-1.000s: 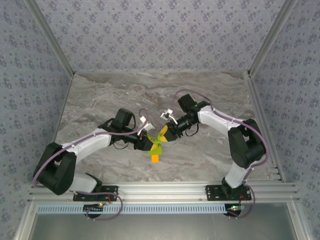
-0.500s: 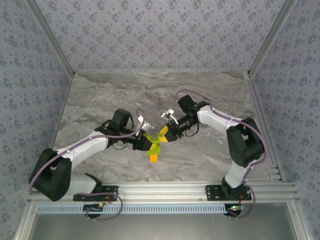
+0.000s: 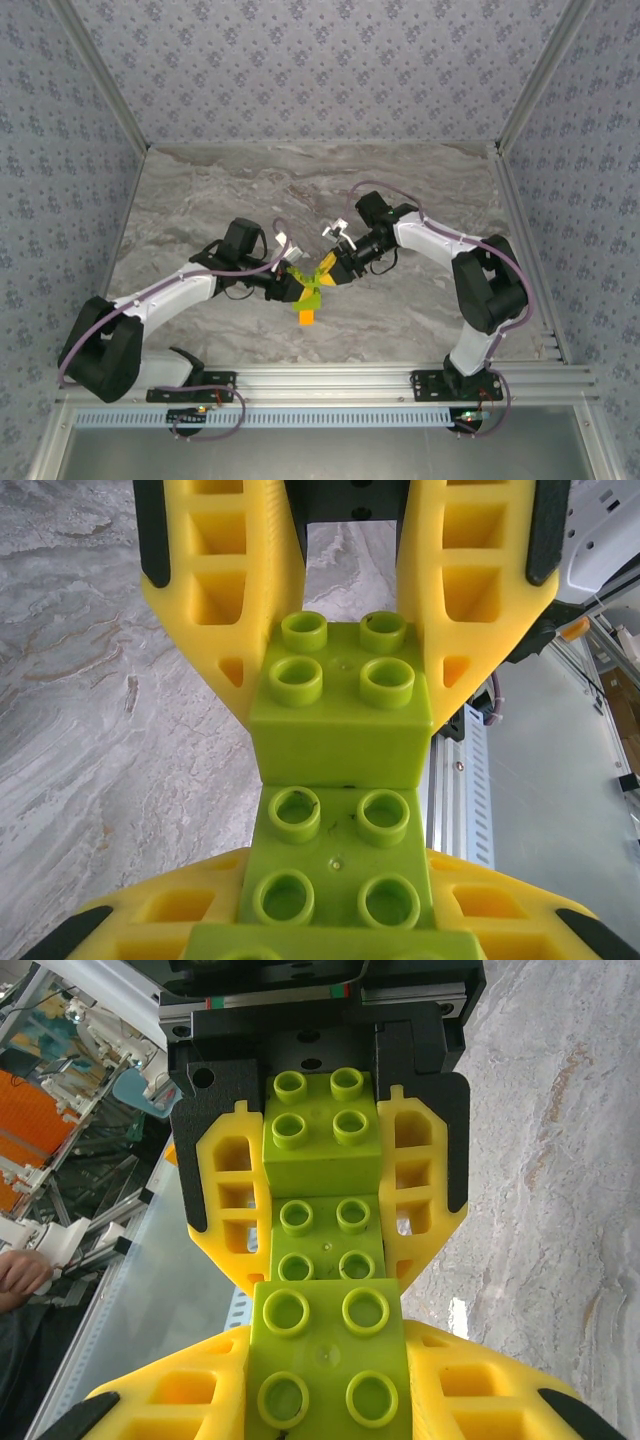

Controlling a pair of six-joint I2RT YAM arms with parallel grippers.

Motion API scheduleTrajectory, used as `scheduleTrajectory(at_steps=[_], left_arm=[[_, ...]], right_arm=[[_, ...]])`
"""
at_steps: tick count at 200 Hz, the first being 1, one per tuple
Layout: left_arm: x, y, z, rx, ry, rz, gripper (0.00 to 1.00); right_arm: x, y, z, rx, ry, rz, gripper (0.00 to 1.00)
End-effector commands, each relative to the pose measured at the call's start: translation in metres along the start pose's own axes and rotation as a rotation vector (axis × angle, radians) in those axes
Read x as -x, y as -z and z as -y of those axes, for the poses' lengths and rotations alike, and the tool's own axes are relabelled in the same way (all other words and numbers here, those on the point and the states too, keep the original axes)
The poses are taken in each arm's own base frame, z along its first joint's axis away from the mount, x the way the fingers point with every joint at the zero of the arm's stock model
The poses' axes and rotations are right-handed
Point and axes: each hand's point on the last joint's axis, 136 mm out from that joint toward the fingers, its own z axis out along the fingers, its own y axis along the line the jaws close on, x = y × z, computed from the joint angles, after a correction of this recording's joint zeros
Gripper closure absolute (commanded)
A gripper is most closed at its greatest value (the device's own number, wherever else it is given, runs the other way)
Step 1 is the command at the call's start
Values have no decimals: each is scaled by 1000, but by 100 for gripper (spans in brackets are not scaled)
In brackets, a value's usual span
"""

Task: Assemble a carrot with lego

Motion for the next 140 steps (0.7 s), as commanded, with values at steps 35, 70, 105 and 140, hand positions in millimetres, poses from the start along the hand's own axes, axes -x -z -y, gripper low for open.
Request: scheduleTrajectory(at_steps=[35, 70, 105, 140], left_arm=[[58, 32, -41, 220, -110, 170, 84], [55, 28, -43, 218, -104, 150, 83], [52, 26, -46, 219, -95, 137, 83], [51, 20, -42, 171, -88, 132, 81]], right_arm=[[-31, -7, -18, 19, -260, -103, 66], [-7, 2, -7, -70, -197, -72, 38], [34, 23, 3, -212, -101, 9, 13], [47, 47, 10, -367, -69, 73, 10]])
